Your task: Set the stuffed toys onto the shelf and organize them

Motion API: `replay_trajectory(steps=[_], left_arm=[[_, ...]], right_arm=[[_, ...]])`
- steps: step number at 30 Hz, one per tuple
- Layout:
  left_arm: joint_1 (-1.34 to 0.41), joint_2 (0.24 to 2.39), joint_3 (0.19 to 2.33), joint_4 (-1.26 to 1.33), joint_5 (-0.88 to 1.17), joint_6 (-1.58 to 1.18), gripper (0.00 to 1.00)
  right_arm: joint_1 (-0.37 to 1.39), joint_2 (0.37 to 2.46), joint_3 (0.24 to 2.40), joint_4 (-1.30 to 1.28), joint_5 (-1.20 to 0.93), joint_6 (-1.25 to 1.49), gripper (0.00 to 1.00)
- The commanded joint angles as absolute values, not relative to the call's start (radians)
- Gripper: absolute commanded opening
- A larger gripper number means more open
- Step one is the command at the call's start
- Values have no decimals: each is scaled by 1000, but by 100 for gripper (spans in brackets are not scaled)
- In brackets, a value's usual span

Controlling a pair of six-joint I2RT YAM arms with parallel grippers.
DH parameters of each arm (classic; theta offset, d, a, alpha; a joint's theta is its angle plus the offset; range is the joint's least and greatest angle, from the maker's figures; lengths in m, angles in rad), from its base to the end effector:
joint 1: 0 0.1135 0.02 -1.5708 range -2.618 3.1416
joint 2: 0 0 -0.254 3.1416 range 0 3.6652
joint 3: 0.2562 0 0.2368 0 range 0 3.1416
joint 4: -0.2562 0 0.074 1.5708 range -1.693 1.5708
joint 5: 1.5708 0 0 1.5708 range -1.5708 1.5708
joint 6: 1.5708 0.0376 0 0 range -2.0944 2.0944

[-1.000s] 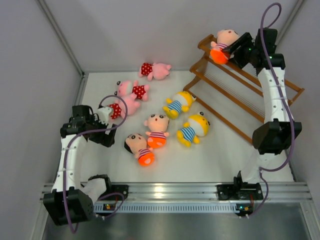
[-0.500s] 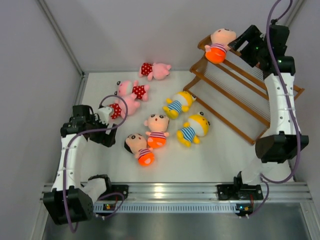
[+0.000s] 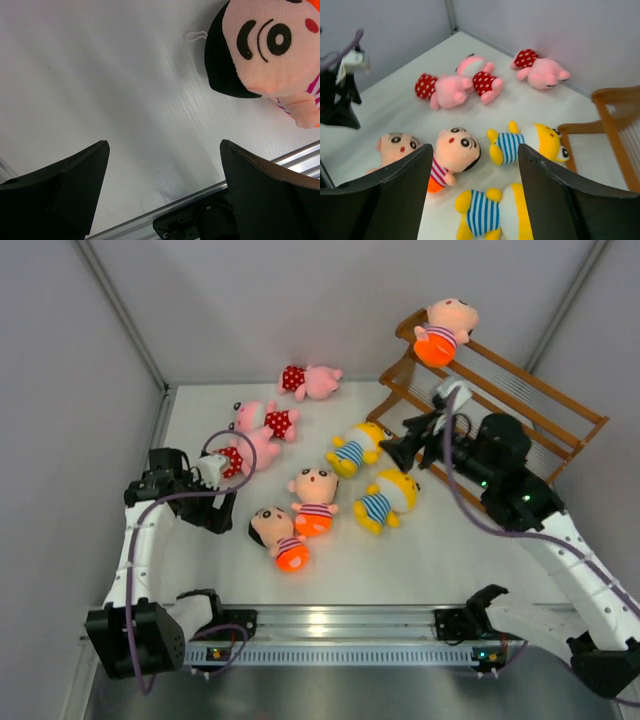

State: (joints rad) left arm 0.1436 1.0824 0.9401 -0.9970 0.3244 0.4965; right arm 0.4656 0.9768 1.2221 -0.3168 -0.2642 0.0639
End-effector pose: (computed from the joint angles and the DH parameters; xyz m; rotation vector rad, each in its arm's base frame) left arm 0.1818 0.0142 0.2651 0.5534 2.5672 -0.2267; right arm 0.1703 0.0965 0.4300 -0.5336 1.5893 0.6187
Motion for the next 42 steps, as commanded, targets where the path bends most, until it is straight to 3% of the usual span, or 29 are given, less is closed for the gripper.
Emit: replay_trajectory(steps=[1,5,10,21,24,25,26,28,30,35,42], left_arm=[[140,1092,948,-1005,331,486,98],[141,1092,939,-1003,313,477,98],[141,1095,927,-1003,296,472,98],[140,1094,934,-1005,281,460,98],[140,1089,946,-1006,299,463,98],[140,1088,951,-1005,299,463,98],[140,1086,954,-1005,301,462,98],[140,1086,960,-1006,304,462,98],[140,1089,965,-1005,305,462,98],[140,1098,979,-1005,307,457,98],[140,1083,983,-1005,311,454,98]], right_arm=[[698,1023,986,-120,-226,-161,70],[862,1120,861,41,-238,-294,78],[974,1345,934,19,-233,-440,80],[985,1762,1178,-184,-6,-482,79],[985,1810,1216,-227,-6,-474,62],[985,1815,1230,-245,-11,-460,39],[985,1813,1244,-264,-12,-447,29],[985,1784,1276,-325,-37,-420,11],[986,1714,1296,-356,-55,-408,0],[986,1550,1464,-593,-98,-406,0],[945,1566,2159,-1121,78,-456,0]])
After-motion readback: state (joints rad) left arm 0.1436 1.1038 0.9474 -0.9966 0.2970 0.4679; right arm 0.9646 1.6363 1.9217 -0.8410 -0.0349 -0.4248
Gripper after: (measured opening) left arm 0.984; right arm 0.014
